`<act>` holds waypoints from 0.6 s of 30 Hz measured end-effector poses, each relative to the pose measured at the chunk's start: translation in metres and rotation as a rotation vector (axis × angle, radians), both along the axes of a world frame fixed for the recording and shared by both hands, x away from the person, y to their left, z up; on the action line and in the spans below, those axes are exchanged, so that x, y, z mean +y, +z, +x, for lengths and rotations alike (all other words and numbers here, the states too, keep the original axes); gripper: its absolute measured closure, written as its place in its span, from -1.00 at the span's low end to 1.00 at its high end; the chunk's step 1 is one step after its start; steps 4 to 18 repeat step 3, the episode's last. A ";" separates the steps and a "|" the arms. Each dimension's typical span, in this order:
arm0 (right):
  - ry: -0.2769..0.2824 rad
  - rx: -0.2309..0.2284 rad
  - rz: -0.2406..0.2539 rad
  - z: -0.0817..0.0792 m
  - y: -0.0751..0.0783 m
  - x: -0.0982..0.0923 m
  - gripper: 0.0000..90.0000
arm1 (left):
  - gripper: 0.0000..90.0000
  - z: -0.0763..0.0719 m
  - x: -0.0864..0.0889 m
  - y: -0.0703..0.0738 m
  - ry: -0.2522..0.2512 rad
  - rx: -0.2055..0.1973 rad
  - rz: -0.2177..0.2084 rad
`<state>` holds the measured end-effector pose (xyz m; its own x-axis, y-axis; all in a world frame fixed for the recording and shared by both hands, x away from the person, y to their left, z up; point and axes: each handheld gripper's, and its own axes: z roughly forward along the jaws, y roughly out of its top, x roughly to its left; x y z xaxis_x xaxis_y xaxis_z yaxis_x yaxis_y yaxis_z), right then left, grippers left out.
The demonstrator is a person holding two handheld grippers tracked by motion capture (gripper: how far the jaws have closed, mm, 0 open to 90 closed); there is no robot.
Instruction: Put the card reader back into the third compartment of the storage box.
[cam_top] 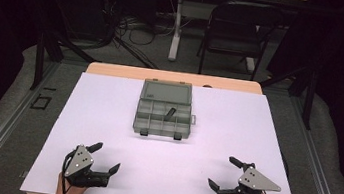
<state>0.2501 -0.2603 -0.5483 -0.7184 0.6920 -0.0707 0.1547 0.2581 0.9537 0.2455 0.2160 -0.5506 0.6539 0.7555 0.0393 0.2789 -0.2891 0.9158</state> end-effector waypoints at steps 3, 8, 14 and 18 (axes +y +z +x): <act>0.007 0.000 0.003 0.000 0.000 0.000 -1.00 | -0.78 0.001 0.001 0.000 -0.001 -0.003 -0.007; 0.007 0.000 0.003 0.000 0.000 0.000 -1.00 | -0.78 0.001 0.001 0.000 -0.001 -0.003 -0.007; 0.007 0.000 0.003 0.000 0.000 0.000 -1.00 | -0.78 0.001 0.001 0.000 -0.001 -0.003 -0.007; 0.007 0.000 0.003 0.000 0.000 0.000 -1.00 | -0.78 0.001 0.001 0.000 -0.001 -0.003 -0.007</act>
